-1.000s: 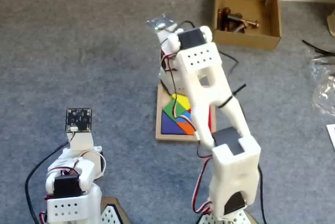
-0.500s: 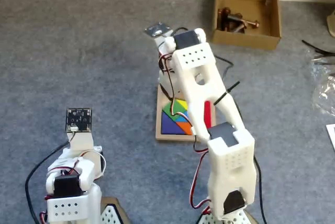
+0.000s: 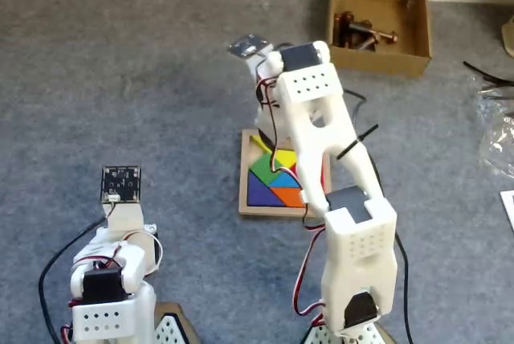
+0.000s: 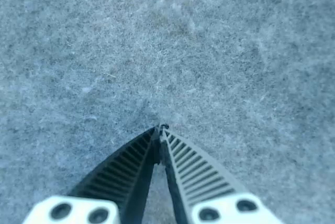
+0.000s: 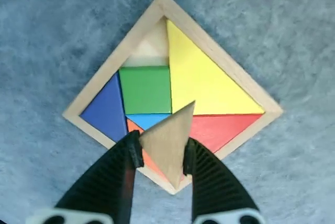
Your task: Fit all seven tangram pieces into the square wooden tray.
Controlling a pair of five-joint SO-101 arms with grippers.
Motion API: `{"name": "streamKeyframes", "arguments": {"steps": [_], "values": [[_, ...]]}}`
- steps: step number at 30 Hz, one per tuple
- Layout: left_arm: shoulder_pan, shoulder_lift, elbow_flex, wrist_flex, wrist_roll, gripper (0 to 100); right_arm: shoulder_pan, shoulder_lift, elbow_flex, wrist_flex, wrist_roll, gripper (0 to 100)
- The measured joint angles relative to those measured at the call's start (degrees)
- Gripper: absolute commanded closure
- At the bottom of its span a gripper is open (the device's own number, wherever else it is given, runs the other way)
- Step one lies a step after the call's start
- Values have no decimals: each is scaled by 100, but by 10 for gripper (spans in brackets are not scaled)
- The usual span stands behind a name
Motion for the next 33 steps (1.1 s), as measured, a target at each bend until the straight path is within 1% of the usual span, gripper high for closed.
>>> {"name": "streamKeyframes", "arguments": {"steps": [9,15,22,28,33], "values": [[0,0,0,0,0,995,0,0,0,0,3059,991],[0,0,0,0,0,995,-18,0,0,0,4264,991],[0,0,0,0,0,995,-229,0,0,0,5020,993],[0,0,0,0,0,995,-615,0,0,0,5099,993],[0,0,0,0,0,995,-712,334,0,0,5099,989]]}}
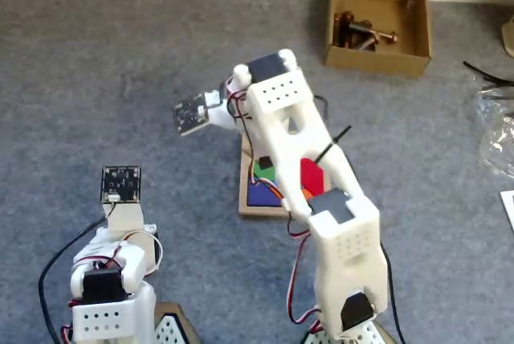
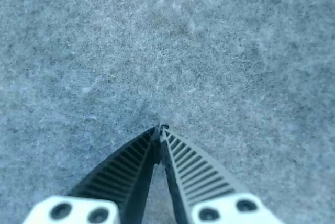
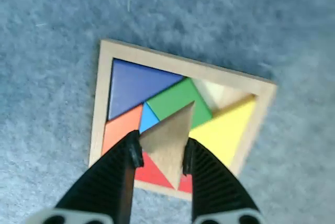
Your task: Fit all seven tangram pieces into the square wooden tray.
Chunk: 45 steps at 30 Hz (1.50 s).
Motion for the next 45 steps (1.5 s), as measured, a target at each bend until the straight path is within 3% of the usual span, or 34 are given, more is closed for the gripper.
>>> {"name": "streamKeyframes", "arguments": {"steps": [14,18,41,45], "values": [[0,0,0,0,0,995,9,325,0,-774,35,988],[0,0,0,0,0,995,9,325,0,-949,35,942],[0,0,0,0,0,995,246,325,0,-976,35,924],[0,0,0,0,0,995,246,325,0,-985,378,924]]}}
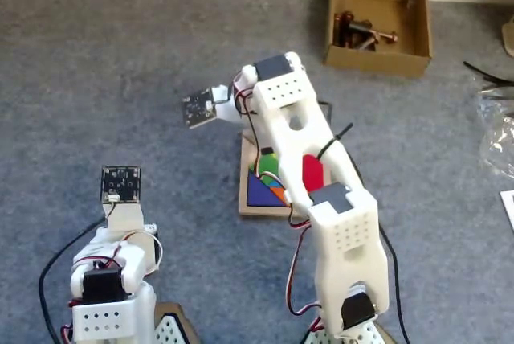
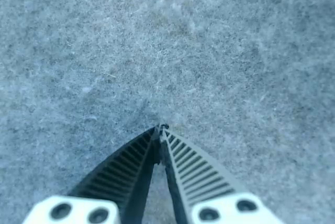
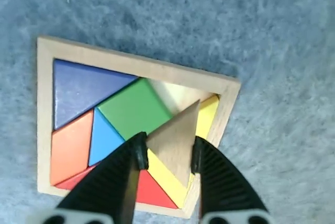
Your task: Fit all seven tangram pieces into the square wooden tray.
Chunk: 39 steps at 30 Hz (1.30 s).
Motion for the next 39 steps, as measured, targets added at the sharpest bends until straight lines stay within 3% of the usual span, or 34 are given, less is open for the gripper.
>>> {"name": "streamKeyframes", "arguments": {"steps": [10,15,23,39], "values": [[0,0,0,0,0,995,0,0,0,563,1336,924],[0,0,0,0,0,995,0,0,0,589,1538,924],[0,0,0,0,0,995,0,0,0,290,1116,827],[0,0,0,0,0,995,0,0,0,9,615,825]]}}
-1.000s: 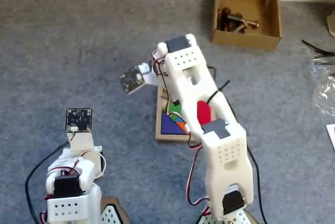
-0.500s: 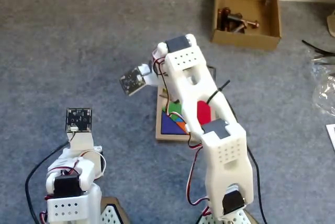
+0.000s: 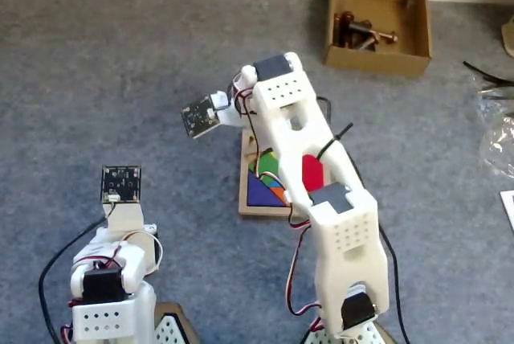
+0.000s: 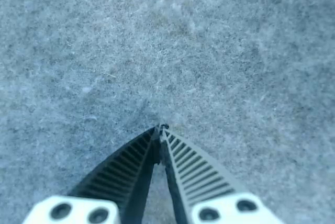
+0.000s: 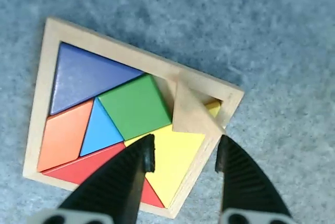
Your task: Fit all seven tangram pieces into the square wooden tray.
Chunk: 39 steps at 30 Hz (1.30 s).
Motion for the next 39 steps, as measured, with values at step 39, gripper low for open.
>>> {"name": "streamKeyframes", "arguments": {"steps": [39], "values": [[0,0,0,0,0,995,633,0,-1029,-18,-10136,995]]}}
